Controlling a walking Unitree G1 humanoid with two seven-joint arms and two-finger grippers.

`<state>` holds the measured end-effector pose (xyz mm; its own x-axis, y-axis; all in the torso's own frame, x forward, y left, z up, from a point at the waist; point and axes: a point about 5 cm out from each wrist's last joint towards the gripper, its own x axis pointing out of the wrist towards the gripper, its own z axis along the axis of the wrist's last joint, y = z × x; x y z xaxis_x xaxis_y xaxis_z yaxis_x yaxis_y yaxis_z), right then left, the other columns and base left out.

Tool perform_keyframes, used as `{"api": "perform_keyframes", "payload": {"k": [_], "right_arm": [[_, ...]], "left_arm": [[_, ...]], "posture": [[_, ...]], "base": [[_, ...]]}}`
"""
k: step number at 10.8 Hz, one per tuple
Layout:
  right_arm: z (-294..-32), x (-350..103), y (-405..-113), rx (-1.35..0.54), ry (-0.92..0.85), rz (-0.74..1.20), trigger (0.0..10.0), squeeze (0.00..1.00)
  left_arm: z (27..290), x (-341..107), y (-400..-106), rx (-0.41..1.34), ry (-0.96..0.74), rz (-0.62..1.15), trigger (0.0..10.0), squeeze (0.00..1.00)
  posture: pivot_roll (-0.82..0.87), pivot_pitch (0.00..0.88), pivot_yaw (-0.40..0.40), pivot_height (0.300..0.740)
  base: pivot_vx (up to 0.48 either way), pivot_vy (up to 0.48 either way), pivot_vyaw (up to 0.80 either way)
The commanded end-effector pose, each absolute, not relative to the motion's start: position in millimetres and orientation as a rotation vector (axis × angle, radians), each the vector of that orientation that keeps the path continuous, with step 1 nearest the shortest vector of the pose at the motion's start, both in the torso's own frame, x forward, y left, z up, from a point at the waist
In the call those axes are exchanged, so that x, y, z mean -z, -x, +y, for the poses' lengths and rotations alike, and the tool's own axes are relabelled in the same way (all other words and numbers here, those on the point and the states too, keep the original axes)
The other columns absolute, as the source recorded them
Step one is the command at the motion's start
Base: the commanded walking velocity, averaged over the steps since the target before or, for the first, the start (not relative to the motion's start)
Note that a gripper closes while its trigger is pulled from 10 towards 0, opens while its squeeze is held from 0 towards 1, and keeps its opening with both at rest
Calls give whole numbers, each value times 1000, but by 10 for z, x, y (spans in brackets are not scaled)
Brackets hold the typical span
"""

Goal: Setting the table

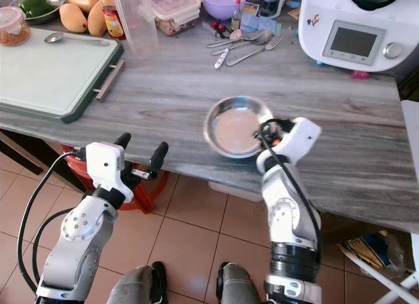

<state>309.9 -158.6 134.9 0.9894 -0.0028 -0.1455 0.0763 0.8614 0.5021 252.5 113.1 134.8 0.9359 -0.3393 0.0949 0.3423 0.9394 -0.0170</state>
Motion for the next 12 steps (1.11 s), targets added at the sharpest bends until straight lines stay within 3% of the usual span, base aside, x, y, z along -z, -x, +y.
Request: {"api": "perform_keyframes", "payload": {"k": [1,5,10,12], "right_arm": [[-1535,-1154,-3030,29,-520,256,10000,1000],[-1608,-1215,-3036,48,-440,208,10000,1000],[-1562,-1669,-3059,-28,-171,-116,10000,1000],[-1552,-1706,-3025,-46,-109,-182,10000,1000]], "left_arm": [[1123,-1377,-2506,366,29,-99,10000,0],[1112,-1377,-2520,364,32,-99,10000,0],[1129,-1393,-2538,341,28,-109,10000,0],[1207,-1368,-2591,253,11,-96,10000,0]], "posture": [[-34,198,9,740],[-38,195,4,740],[-32,193,2,740],[-29,188,-3,740]], "base": [[0,0,0],[0,0,0],[0,0,0],[0,0,0]]}}
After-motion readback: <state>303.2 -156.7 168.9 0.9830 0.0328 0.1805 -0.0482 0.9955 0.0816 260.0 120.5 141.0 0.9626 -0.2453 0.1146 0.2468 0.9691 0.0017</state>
